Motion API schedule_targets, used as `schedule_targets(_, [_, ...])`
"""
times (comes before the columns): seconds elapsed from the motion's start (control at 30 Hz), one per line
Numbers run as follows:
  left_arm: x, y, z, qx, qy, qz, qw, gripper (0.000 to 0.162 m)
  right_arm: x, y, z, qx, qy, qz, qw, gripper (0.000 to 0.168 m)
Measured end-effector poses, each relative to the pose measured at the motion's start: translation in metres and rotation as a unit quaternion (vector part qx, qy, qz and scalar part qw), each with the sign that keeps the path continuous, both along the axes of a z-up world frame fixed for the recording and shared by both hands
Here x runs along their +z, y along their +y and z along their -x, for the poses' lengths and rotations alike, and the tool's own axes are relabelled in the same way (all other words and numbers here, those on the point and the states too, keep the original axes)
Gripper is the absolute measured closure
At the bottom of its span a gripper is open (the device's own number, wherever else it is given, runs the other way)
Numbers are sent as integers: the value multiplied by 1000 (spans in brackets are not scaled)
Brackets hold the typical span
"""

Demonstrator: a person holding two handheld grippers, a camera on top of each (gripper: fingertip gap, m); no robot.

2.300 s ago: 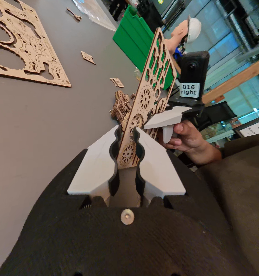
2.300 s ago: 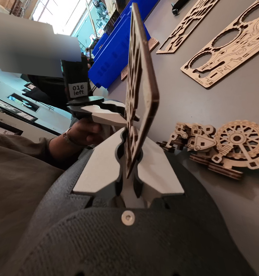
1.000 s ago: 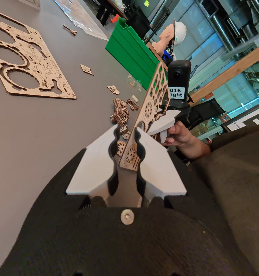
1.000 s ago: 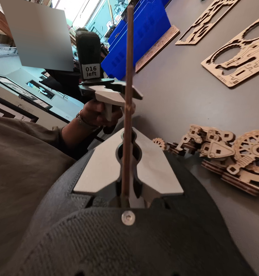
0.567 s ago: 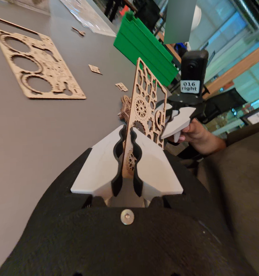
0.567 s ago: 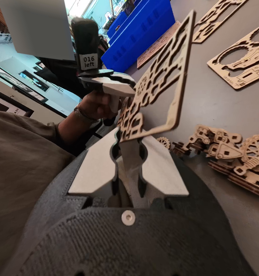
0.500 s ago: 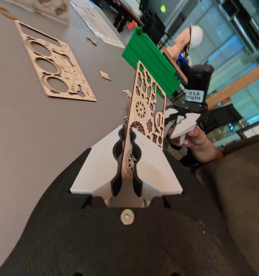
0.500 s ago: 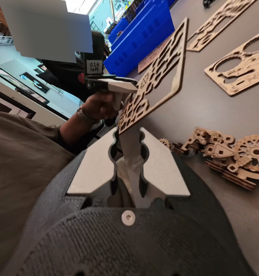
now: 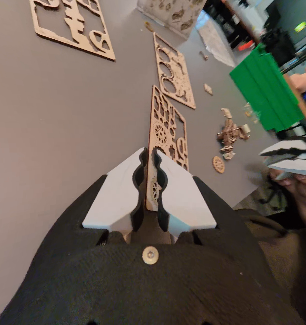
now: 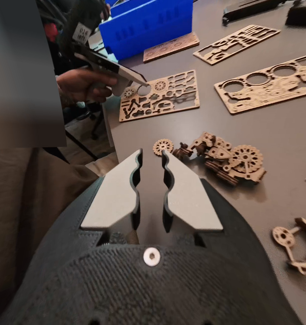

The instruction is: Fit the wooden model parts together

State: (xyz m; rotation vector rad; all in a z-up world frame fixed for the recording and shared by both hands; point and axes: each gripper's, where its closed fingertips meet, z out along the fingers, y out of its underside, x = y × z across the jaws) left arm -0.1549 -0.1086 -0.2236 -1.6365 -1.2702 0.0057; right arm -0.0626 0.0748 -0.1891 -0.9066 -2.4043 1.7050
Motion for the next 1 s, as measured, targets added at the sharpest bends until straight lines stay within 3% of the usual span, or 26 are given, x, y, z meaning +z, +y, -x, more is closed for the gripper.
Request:
schedule_targets(0.1, [-8, 0, -1, -7, 6, 56, 998, 148, -16, -10, -6, 18, 6, -48, 999, 146])
schedule_targets(0.23, [-8, 5, -3, -15, 13, 67, 998, 141, -36, -17, -11, 30, 27, -123, 992, 145])
schedule_targets(0.53, [19, 7, 0, -9, 28, -51, 998, 140, -37, -26, -13, 31, 23, -122, 992, 145])
schedule_targets(0.67, [28, 12, -1, -16, 46, -67, 997, 142, -36, -30, -14, 31, 28, -119, 992, 144])
schedule_targets(0.87, [52, 55, -34, -137, 80, -130, 979, 143, -40, -36, -16, 39, 37, -135, 989, 141])
schedule_targets(1.0, [36, 88, -57, -204, 64, -95, 972, 142, -41, -35, -15, 34, 37, -136, 989, 141])
